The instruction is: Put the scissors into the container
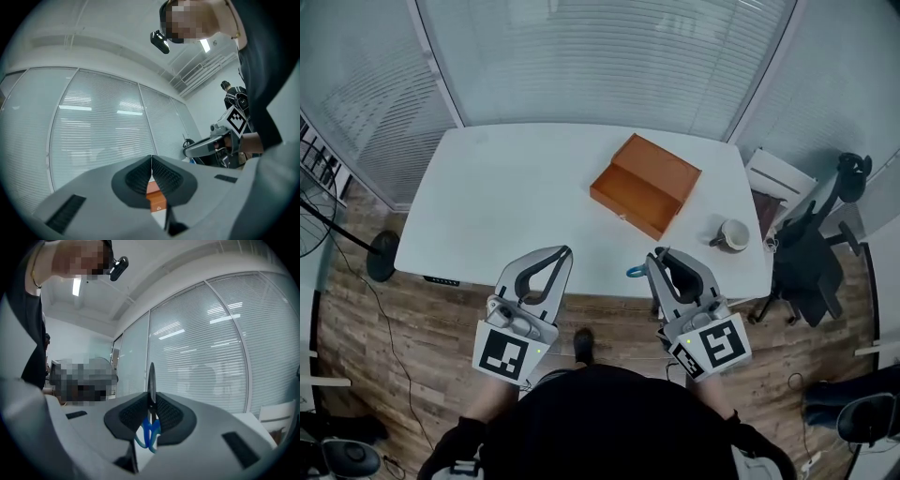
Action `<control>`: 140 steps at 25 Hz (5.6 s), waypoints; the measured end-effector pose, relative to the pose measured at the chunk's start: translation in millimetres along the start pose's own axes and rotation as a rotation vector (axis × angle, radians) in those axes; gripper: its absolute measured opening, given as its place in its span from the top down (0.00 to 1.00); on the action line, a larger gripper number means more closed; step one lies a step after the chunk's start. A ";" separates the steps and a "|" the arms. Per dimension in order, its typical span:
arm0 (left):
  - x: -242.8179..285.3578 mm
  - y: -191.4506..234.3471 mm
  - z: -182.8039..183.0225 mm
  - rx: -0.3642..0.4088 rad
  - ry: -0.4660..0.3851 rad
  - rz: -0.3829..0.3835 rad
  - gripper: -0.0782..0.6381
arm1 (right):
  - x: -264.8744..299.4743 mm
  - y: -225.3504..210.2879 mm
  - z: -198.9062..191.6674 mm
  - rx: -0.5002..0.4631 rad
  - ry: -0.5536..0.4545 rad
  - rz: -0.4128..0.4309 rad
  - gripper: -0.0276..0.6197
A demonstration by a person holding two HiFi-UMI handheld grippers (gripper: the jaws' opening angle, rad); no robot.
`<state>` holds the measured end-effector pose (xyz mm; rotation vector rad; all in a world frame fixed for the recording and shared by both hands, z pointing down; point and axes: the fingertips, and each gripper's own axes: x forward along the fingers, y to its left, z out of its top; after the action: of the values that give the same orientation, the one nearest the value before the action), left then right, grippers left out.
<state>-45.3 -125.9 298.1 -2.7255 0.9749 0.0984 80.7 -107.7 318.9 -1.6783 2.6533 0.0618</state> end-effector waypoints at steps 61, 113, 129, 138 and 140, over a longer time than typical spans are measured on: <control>123.3 82.3 -52.9 -0.027 0.046 0.064 0.87 | 136.0 -163.1 -92.2 -0.071 0.245 -0.023 0.87; 120.5 90.5 -50.7 0.001 0.055 0.151 0.87 | 191.2 -174.3 -248.4 -0.119 0.737 0.183 0.87; 119.2 87.6 -48.8 0.002 0.049 0.158 0.87 | 198.3 -167.6 -276.0 -0.101 0.875 0.220 0.87; 116.1 89.9 -53.0 -0.004 0.053 0.165 0.87 | 203.9 -161.7 -287.2 -0.122 0.937 0.235 0.86; 114.9 91.1 -53.7 -0.012 0.051 0.169 0.87 | 205.3 -159.8 -290.6 -0.124 0.954 0.239 0.86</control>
<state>-14.9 -278.1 314.7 -2.6634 1.2219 0.0649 142.7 -371.4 599.5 -1.6891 3.5510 -0.7816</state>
